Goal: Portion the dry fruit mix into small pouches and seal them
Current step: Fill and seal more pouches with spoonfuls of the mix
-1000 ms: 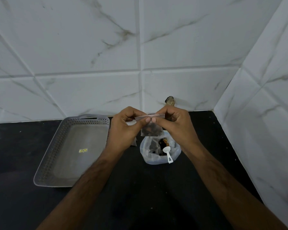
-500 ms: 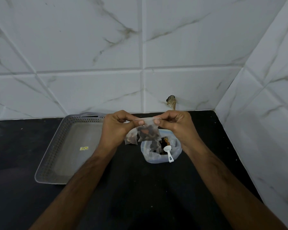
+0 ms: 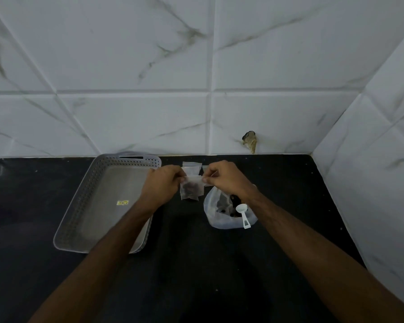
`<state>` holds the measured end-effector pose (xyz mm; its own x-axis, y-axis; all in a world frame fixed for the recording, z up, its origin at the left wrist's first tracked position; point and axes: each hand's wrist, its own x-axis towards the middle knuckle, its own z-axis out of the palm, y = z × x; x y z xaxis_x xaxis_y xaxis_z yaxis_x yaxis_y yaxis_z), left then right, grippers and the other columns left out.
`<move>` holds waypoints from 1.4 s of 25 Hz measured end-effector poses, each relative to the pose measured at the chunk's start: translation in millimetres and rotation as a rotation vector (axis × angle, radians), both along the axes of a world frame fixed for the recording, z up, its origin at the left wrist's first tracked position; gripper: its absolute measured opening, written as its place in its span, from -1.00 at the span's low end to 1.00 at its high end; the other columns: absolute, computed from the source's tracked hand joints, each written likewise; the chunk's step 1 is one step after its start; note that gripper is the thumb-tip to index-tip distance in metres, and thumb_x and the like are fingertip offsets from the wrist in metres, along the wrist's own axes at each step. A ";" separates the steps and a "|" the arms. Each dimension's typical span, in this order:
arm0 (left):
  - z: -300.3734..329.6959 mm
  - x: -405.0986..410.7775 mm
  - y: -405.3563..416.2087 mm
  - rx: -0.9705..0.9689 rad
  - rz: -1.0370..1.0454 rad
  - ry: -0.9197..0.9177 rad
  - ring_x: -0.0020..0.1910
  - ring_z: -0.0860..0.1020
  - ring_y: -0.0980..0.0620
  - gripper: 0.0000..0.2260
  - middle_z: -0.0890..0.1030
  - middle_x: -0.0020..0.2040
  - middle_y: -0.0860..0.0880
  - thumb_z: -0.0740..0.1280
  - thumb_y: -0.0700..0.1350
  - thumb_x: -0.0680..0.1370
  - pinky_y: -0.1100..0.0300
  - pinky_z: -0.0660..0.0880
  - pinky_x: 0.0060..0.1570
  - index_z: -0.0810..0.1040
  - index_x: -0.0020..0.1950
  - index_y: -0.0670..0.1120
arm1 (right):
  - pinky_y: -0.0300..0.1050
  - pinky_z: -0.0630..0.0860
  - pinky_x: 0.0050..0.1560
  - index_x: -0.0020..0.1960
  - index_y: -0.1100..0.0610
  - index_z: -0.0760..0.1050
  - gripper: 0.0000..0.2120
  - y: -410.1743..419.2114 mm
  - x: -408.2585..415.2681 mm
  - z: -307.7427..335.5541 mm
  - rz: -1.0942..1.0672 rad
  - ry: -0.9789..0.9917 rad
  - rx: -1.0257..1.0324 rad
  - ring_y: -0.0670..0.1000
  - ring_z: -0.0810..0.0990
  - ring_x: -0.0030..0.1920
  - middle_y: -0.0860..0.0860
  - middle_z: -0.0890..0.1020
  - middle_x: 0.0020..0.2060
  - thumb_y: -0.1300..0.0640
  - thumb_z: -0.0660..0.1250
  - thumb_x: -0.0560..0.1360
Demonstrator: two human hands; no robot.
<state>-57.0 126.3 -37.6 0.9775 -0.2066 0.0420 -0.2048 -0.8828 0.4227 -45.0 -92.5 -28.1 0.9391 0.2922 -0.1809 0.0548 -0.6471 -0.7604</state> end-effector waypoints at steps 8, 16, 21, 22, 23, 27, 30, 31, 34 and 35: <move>-48.1 26.0 2.4 0.212 -0.019 0.082 0.11 0.58 0.01 -0.79 0.67 0.08 0.03 0.42 -0.13 0.53 0.03 0.37 0.22 0.56 0.15 0.03 | 0.18 0.39 0.33 0.00 -0.03 0.65 -0.93 25.7 39.8 -51.4 0.170 0.013 -0.397 -0.06 0.60 0.08 -0.17 0.66 -0.08 0.07 0.47 0.51; -62.7 43.8 1.5 0.297 0.021 0.079 -0.04 0.58 -0.04 -0.77 0.51 -0.15 0.05 0.38 -0.09 0.55 -0.01 0.36 0.18 0.41 0.16 0.02 | -0.10 0.33 0.08 0.00 -0.03 0.55 -0.81 40.3 61.8 -63.7 0.180 -0.023 -0.479 -0.05 0.58 0.09 -0.10 0.63 -0.01 0.15 0.50 0.46; -67.9 41.5 6.4 0.275 -0.005 0.029 -0.01 0.60 -0.07 -0.75 0.62 -0.02 -0.01 0.36 -0.09 0.56 -0.06 0.37 0.17 0.41 0.21 0.00 | -0.01 0.50 0.15 -0.01 -0.01 0.55 -0.81 12.2 79.3 -57.5 0.104 0.114 -0.346 -0.04 0.62 0.01 -0.06 0.67 -0.05 0.13 0.52 0.45; -67.1 40.2 8.1 0.228 -0.002 0.002 0.01 0.60 -0.05 -0.76 0.62 0.04 -0.02 0.36 -0.10 0.57 -0.05 0.39 0.16 0.43 0.21 0.00 | 0.03 0.56 0.14 -0.01 0.00 0.56 -0.85 1.6 86.2 -54.6 0.021 0.128 -0.296 -0.03 0.64 0.00 -0.04 0.68 -0.05 0.15 0.49 0.48; -66.3 38.9 8.4 0.167 -0.005 -0.024 0.02 0.59 -0.03 -0.77 0.61 0.08 -0.01 0.36 -0.10 0.58 -0.03 0.41 0.15 0.46 0.22 0.00 | 0.05 0.59 0.13 0.00 0.02 0.58 -0.88 -10.2 92.7 -52.9 -0.059 0.120 -0.286 -0.01 0.65 0.02 -0.03 0.68 -0.03 0.17 0.46 0.51; -62.6 26.9 -8.2 -0.163 -0.032 0.038 -0.11 0.57 0.15 -0.88 0.55 0.02 0.10 0.33 -0.09 0.62 0.06 0.55 0.03 0.51 0.16 0.03 | 0.06 0.56 0.16 0.22 0.08 0.55 -0.74 -37.9 104.6 -68.8 -0.144 0.129 -0.497 0.05 0.60 0.13 0.03 0.64 0.14 0.18 0.41 0.54; -65.5 19.5 -18.7 -0.292 0.010 0.130 -0.14 0.58 0.21 -0.91 0.56 0.03 0.11 0.33 -0.11 0.64 0.27 0.57 -0.10 0.52 0.12 0.04 | 0.07 0.56 0.13 0.25 0.10 0.47 -0.59 -31.3 106.7 -90.5 -0.148 0.250 -0.478 0.06 0.58 0.09 0.07 0.61 0.14 0.01 0.50 0.48; -66.8 17.8 -20.3 -0.309 0.012 0.138 -0.14 0.58 0.23 -0.91 0.56 0.03 0.11 0.33 -0.12 0.64 0.34 0.54 -0.14 0.53 0.12 0.04 | 0.08 0.56 0.12 0.25 0.11 0.44 -0.51 -26.8 107.8 -95.8 -0.166 0.277 -0.461 0.07 0.59 0.09 0.08 0.60 0.13 -0.05 0.53 0.45; -69.6 13.8 -21.8 -0.364 0.017 0.136 -0.10 0.57 0.31 -0.90 0.55 0.00 0.14 0.34 -0.15 0.63 0.43 0.49 -0.20 0.53 0.09 0.05 | 0.05 0.54 0.05 0.36 0.15 0.34 -0.33 -11.0 113.4 -104.0 -0.249 0.272 -0.548 0.15 0.58 0.19 0.13 0.56 0.20 -0.02 0.58 0.40; -71.1 12.8 -21.6 -0.378 0.022 0.138 -0.09 0.56 0.32 -0.90 0.55 0.00 0.14 0.34 -0.16 0.63 0.45 0.49 -0.20 0.54 0.09 0.04 | 0.06 0.53 0.04 0.39 0.16 0.31 -0.31 -6.8 114.9 -105.9 -0.283 0.259 -0.583 0.17 0.58 0.23 0.15 0.55 0.24 0.03 0.58 0.41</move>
<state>-44.2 104.8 -108.7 0.9833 -0.1807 -0.0211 -0.1061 -0.6637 0.7405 69.8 -99.3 -134.0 0.8702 -0.1701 -0.4624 -0.3122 -0.9164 -0.2504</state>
